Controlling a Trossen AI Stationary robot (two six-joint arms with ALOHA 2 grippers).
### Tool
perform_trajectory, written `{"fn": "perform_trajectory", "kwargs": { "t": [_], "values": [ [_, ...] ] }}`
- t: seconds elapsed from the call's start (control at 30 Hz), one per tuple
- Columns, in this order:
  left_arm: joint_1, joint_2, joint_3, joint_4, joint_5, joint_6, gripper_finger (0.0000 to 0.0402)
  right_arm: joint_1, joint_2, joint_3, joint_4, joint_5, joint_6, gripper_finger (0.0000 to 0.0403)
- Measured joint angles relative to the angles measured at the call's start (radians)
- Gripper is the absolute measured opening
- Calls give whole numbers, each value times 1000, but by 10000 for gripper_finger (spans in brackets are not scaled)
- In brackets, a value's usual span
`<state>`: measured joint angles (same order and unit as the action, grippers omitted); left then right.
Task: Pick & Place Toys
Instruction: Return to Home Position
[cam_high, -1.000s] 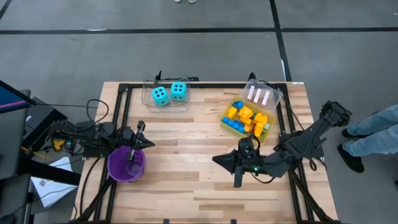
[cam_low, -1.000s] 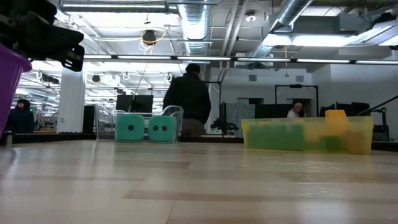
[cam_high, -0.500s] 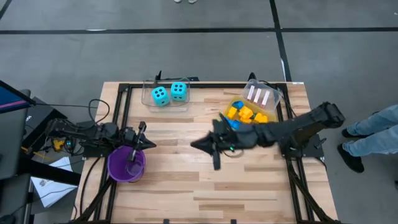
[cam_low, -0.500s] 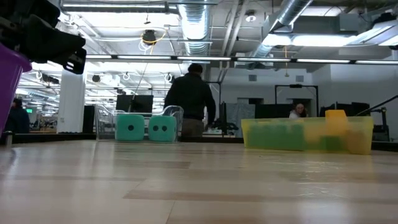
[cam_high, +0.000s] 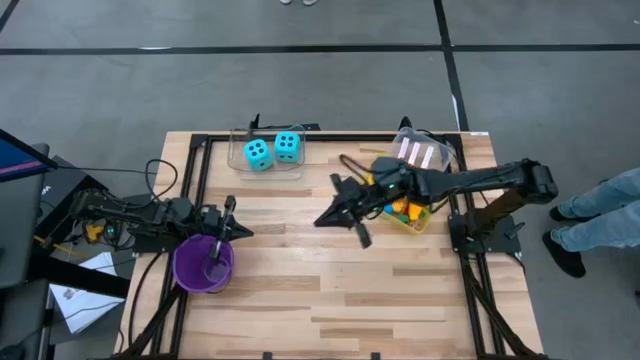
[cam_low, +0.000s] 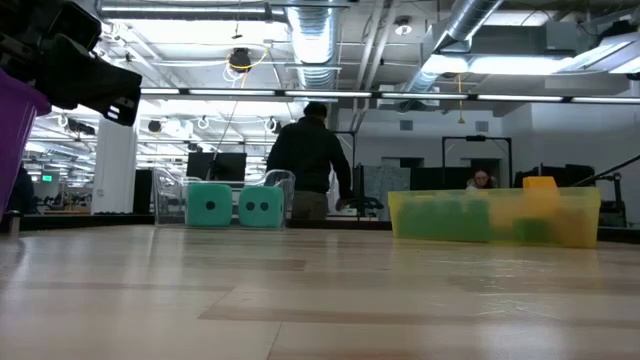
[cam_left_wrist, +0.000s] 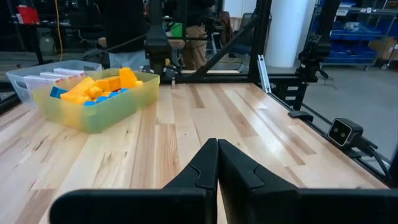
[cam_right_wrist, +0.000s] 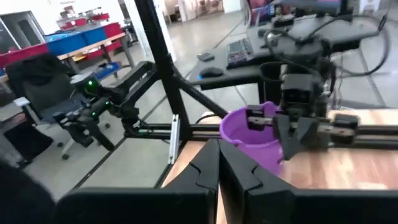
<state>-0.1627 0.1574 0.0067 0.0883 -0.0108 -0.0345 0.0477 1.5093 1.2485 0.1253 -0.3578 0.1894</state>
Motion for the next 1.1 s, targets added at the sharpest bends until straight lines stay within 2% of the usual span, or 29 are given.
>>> {"fn": "perform_trajectory", "kwargs": {
  "t": [0.1, 0.2, 0.4, 0.57, 0.87, 0.97, 1.1],
  "values": [
    [0, 6, 0, 0, 0, 0, 2, -12, -85, -102, 33, -16, -31, 0],
    [0, 13, 0, 2, 0, 0, 2, -11, -215, -274, 94, -23, -81, 0],
    [0, 25, 0, 5, 0, 0, 2, 16, -488, -682, 315, 42, -111, 0],
    [0, 30, 0, 6, 0, 0, 2, 18, -686, -924, 420, 44, -114, 0],
    [0, 30, 0, 7, 0, 0, 2, 15, -923, -1136, 464, 126, -145, 0],
    [0, 30, 0, 9, 0, 0, 2, 15, -994, -1200, 455, 127, -194, 0],
    [0, 30, 0, 9, 0, 0, 2, 25, -1087, -1240, 430, 124, -160, 0]
  ]
}}
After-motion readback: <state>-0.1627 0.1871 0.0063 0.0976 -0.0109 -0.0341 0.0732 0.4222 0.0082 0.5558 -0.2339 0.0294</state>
